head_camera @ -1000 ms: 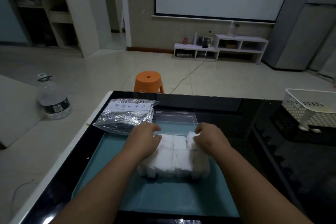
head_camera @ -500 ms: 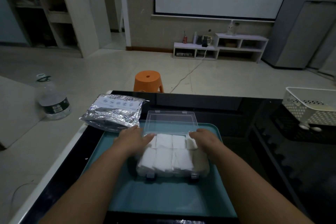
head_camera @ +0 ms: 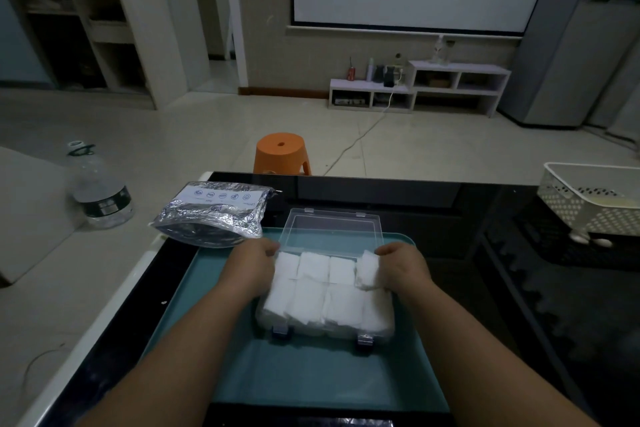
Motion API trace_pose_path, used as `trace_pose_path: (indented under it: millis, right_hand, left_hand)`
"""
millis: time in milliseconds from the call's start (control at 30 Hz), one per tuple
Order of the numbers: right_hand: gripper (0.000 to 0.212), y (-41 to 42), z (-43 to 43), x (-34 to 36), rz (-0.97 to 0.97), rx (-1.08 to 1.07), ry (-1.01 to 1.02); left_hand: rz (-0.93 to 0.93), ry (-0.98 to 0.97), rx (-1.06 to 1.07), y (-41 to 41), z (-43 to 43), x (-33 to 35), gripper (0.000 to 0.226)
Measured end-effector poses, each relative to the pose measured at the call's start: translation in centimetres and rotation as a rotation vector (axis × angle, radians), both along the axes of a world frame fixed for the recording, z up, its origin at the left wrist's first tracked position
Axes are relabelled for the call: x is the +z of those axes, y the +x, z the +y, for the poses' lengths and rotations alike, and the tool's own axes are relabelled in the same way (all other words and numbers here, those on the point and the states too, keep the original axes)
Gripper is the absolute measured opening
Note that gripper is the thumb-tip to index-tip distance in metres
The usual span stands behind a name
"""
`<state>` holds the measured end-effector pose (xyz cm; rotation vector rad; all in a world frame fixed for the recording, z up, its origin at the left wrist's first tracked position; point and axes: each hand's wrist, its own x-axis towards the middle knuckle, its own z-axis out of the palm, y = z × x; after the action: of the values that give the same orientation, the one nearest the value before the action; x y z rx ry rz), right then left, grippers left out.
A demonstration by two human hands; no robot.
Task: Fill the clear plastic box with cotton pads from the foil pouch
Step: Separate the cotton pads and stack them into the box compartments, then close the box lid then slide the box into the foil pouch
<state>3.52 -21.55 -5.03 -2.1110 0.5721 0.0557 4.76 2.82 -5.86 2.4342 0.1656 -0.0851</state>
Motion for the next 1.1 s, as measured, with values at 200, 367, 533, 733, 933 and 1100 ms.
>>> trace_pose_path:
  millis: [200,367,533,733,933,1100]
  right_hand:
    - [0.028,-0.5,-0.1,0.5,-0.009,-0.003,-0.011]
    - [0.025,-0.5,-0.2,0.6,-0.014,0.021,0.042]
    - [0.023,-0.5,0.4,0.6,0.006,0.042,0.020]
    - [0.030,-1.1,0.7,0.9,0.010,0.054,0.021]
    - [0.073,-1.5,0.9,1.6,-0.101,-0.008,0.112]
    - [0.037,-1.8,0.9,1.9,-0.067,0.029,-0.038]
  left_hand:
    - [-0.035,-0.104,0.010,0.3,0.0,-0.5,0.040]
    - [-0.018,-0.122,0.013,0.5,0.1,-0.8,0.040]
    - [0.015,-0.176,0.003,0.5,0.0,-0.9,0.048]
    - [0.057,-0.396,0.013,0.3,-0.1,-0.7,0.049]
    - [0.050,-0.578,0.092,0.0,-0.2,-0.3,0.077]
    - [0.086,-0.629,0.099,-0.2,-0.1,0.0,0.071]
